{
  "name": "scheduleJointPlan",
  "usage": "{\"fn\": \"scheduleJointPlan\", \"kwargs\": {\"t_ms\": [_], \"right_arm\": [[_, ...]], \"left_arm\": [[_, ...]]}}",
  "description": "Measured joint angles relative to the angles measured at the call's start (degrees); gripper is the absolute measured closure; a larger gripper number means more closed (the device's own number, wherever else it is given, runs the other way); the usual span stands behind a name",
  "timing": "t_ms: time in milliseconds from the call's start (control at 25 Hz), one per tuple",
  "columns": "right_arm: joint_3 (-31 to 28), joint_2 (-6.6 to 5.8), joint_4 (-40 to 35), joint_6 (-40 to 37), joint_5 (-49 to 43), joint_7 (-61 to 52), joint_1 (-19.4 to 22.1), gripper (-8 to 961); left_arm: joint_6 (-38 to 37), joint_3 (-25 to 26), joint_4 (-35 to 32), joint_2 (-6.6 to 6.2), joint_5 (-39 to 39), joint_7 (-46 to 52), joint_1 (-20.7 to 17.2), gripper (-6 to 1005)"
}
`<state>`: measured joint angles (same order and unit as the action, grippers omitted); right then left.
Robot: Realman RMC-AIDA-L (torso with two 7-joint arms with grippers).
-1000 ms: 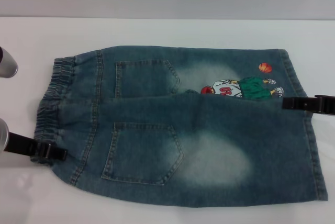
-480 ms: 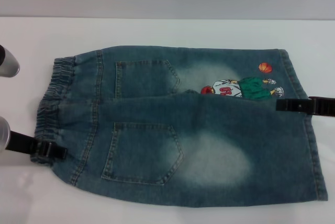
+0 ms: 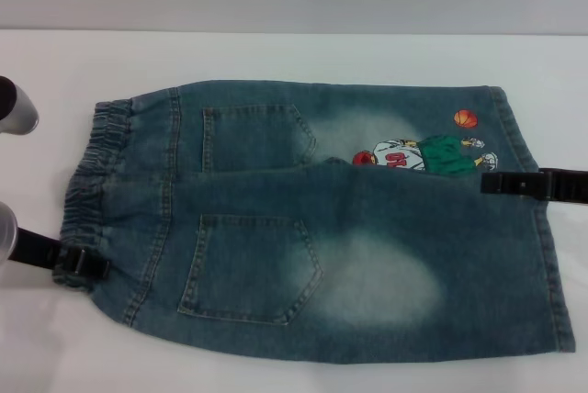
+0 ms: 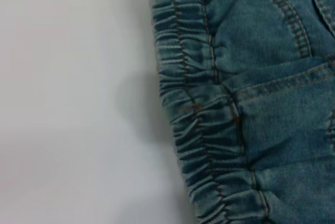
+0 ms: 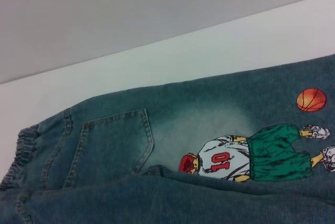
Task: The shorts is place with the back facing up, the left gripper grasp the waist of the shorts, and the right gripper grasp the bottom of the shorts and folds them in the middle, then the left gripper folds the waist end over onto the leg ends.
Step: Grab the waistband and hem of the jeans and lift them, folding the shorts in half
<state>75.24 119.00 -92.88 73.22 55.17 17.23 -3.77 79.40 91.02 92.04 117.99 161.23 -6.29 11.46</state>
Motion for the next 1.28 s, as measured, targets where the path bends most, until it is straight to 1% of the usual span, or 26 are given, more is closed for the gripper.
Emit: {"fn": "scheduleJointPlan", "kwargs": {"t_ms": [280, 320, 680, 720, 920, 1080, 1280], "right_arm": [[0.0, 0.0, 0.08, -0.02, 0.03, 0.0, -0.13, 307], [-0.01, 0.0, 0.11, -0.02, 0.03, 0.0, -0.24, 307], [-0.18, -0.02, 0.13, 0.26, 0.3, 0.0, -0.61, 307], [-0.35, -0.07, 0.15, 0.25, 0.51, 0.0, -0.62, 307], [-0.42, -0.09, 0.16, 0.21, 0.59, 0.0, -0.7, 307], [-0.55, -0.09, 0.26, 0.24, 0.59, 0.0, -0.8, 307], [-0.63, -0.15, 0.74, 0.62, 0.43, -0.23, -0.76, 307]], "left_arm": [[-0.2, -0.42, -1.4, 0.11, -0.43, 0.08, 0.52, 196], [-0.13, -0.42, -2.6, 0.13, -0.44, 0.1, 1.25, 196], [0.37, -0.27, -1.65, 0.14, -1.41, 0.04, 1.55, 195], [0.03, 0.03, -1.13, 0.0, -2.49, -0.05, 1.3, 219], [0.07, 0.0, -1.07, 0.01, -2.53, -0.27, 1.42, 340], [0.48, 0.03, -0.73, 0.04, -2.55, -0.19, 1.53, 558], [0.83, 0.09, 0.37, -0.01, -2.45, -0.16, 1.08, 659]]}}
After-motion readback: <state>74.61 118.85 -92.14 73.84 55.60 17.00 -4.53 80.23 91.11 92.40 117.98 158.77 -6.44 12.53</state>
